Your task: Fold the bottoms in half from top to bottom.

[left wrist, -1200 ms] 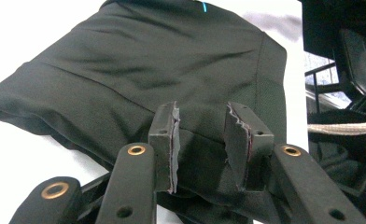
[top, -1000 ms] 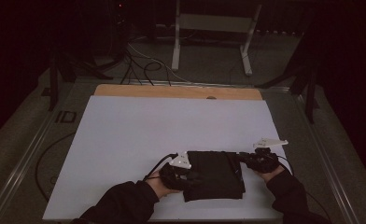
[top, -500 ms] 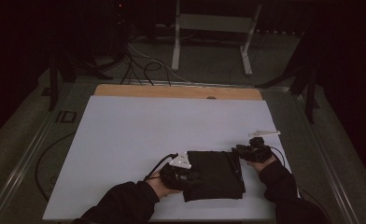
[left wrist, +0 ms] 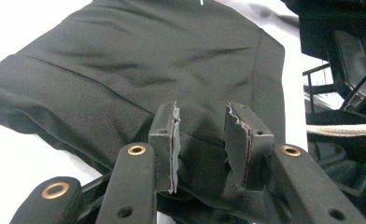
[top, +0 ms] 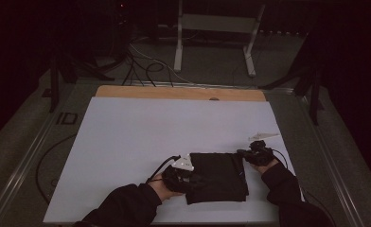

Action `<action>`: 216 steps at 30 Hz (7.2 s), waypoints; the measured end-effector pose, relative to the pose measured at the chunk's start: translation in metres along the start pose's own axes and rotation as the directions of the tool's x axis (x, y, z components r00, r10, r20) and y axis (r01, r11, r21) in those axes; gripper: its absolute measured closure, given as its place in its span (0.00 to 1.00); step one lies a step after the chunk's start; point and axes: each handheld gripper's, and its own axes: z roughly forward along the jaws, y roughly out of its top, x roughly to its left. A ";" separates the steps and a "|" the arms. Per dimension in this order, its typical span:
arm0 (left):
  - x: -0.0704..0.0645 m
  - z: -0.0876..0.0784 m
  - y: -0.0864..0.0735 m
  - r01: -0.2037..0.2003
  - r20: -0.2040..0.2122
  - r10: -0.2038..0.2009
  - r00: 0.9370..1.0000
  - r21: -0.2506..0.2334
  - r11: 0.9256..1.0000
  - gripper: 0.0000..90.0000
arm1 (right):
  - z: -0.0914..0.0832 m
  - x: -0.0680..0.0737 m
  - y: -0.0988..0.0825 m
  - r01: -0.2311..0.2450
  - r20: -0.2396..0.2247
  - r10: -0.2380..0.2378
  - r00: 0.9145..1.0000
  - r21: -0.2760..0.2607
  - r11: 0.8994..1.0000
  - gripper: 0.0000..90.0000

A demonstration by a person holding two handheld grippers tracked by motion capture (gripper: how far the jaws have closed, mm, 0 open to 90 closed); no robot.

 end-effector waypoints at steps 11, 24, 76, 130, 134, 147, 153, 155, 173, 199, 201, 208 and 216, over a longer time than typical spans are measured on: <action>0.000 0.002 0.000 -0.001 0.009 0.001 1.000 0.009 1.000 0.73 | -0.001 0.001 0.004 0.035 0.066 -0.035 0.997 0.002 0.999 1.00; 0.000 0.004 -0.002 0.010 0.011 -0.010 1.000 0.011 1.000 0.73 | 0.009 -0.003 -0.004 0.014 0.073 -0.017 0.997 0.045 0.999 1.00; 0.029 -0.004 0.012 0.231 -0.256 -0.256 0.932 -0.124 0.965 0.03 | -0.029 0.039 -0.021 -0.054 0.025 0.057 0.998 -0.118 0.992 0.16; 0.024 0.029 0.004 0.329 -0.198 -0.323 0.925 0.000 0.944 0.45 | -0.010 0.049 -0.036 -0.063 0.057 0.060 0.997 0.048 0.997 0.42; 0.022 0.031 0.006 0.319 -0.200 -0.310 0.929 0.015 0.947 0.54 | -0.010 0.052 -0.035 -0.052 0.038 0.050 0.998 0.049 0.997 0.50; 0.018 0.034 0.008 0.282 -0.183 -0.270 0.945 0.043 0.958 0.75 | -0.010 0.055 -0.034 -0.017 -0.035 0.019 0.999 0.057 0.998 0.79; 0.016 0.033 0.009 0.280 -0.186 -0.270 0.945 0.028 0.960 0.80 | -0.011 0.058 -0.034 -0.012 -0.027 0.013 1.000 0.053 0.999 0.85; 0.015 0.032 0.010 0.276 -0.189 -0.267 0.945 0.022 0.961 0.81 | -0.011 0.059 -0.034 -0.017 -0.026 0.018 1.000 0.046 0.999 0.86; 0.012 0.022 0.020 0.221 -0.184 -0.215 0.959 0.013 0.975 0.82 | -0.018 0.062 -0.027 0.002 -0.010 -0.002 1.000 -0.005 1.000 0.87; 0.013 -0.008 0.042 0.158 -0.199 -0.162 0.967 -0.034 0.987 0.82 | -0.033 0.065 0.002 0.043 0.014 -0.042 0.999 -0.085 0.995 0.87; 0.014 -0.011 0.044 0.152 -0.203 -0.156 0.967 -0.034 0.988 0.82 | -0.033 0.066 0.006 0.047 0.017 -0.045 0.999 -0.094 0.995 0.87; 0.020 -0.023 0.045 0.152 -0.218 -0.159 0.963 -0.048 0.987 0.82 | -0.031 0.071 0.019 0.069 0.017 -0.068 0.998 -0.109 0.992 0.87; 0.028 -0.035 0.042 0.159 -0.230 -0.166 0.959 -0.050 0.986 0.82 | -0.022 0.077 0.034 0.096 0.015 -0.095 0.995 -0.104 0.990 0.87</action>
